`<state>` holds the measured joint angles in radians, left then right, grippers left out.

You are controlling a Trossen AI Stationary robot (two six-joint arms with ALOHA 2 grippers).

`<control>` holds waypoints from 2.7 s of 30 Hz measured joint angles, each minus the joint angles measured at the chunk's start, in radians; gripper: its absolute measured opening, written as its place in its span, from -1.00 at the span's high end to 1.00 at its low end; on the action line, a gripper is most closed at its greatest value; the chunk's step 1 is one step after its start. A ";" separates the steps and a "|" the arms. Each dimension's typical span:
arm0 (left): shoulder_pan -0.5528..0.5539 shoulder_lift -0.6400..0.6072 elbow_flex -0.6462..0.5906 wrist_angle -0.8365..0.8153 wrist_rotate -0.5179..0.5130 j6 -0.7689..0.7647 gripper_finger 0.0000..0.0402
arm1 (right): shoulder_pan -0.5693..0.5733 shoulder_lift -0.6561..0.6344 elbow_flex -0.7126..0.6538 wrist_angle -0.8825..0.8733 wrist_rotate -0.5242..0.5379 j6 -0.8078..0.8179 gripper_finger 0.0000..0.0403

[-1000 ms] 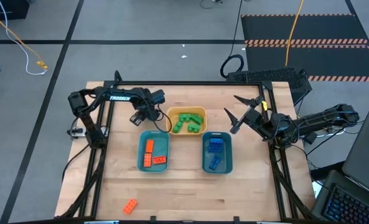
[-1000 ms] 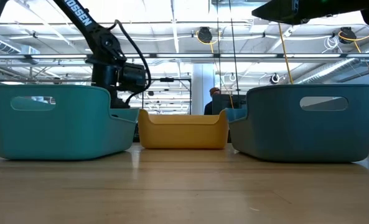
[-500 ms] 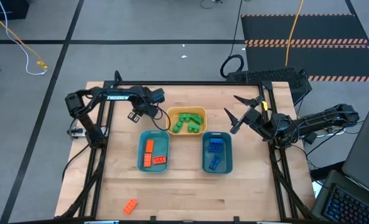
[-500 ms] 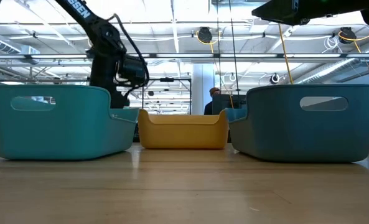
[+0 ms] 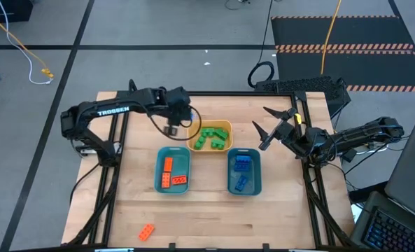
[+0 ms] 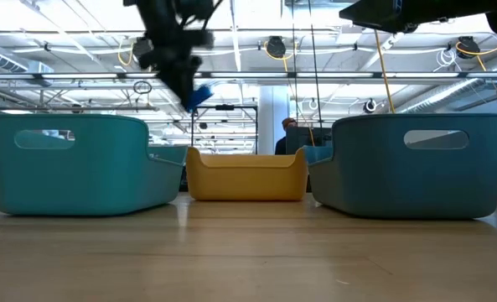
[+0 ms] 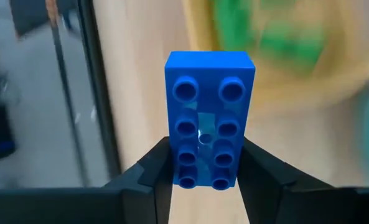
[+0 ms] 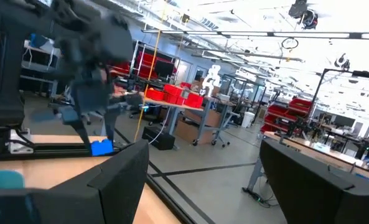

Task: Sort & place blocks by color
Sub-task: Put the blue game piece into the blue bin, then put the orange game piece into the light blue bin

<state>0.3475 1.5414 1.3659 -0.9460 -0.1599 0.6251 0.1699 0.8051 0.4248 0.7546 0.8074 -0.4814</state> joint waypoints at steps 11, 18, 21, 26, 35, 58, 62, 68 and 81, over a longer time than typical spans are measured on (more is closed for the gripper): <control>-0.249 0.035 0.017 0.391 0.089 -0.344 0.23 | 0.064 0.000 0.000 -0.002 0.000 0.028 -0.49; -0.359 0.159 0.017 0.665 0.088 -0.457 0.31 | 0.110 0.000 0.000 0.000 -0.001 0.079 -0.49; -0.397 0.220 0.017 0.767 0.088 -0.489 0.28 | 0.144 0.000 0.000 0.000 -0.001 0.080 -0.49; -0.441 0.311 0.017 0.856 0.088 -0.528 0.17 | 0.210 0.000 0.000 0.000 -0.001 0.041 -0.49; -0.447 0.374 0.016 0.949 0.108 -0.610 0.30 | 0.257 0.000 0.000 0.004 0.002 0.013 -0.49; -0.465 0.317 0.017 0.942 0.131 -0.769 -0.08 | 0.257 -0.020 0.000 0.079 0.002 -0.111 -0.49; -0.487 0.179 0.019 0.714 0.068 -0.801 0.02 | 0.257 -0.037 0.000 0.112 0.001 -0.154 -0.49; -0.542 -0.010 0.019 0.362 -0.014 -1.032 0.26 | 0.249 -0.063 0.000 0.118 -0.001 -0.207 -0.49; -0.826 -0.034 0.018 0.030 -0.008 -1.654 0.60 | 0.201 -0.064 0.000 0.144 -0.001 -0.149 -0.49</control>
<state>-0.4781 1.5077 1.3838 -0.9158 -0.1684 -1.0287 0.3707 0.7406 0.4252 0.8982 0.8066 -0.6301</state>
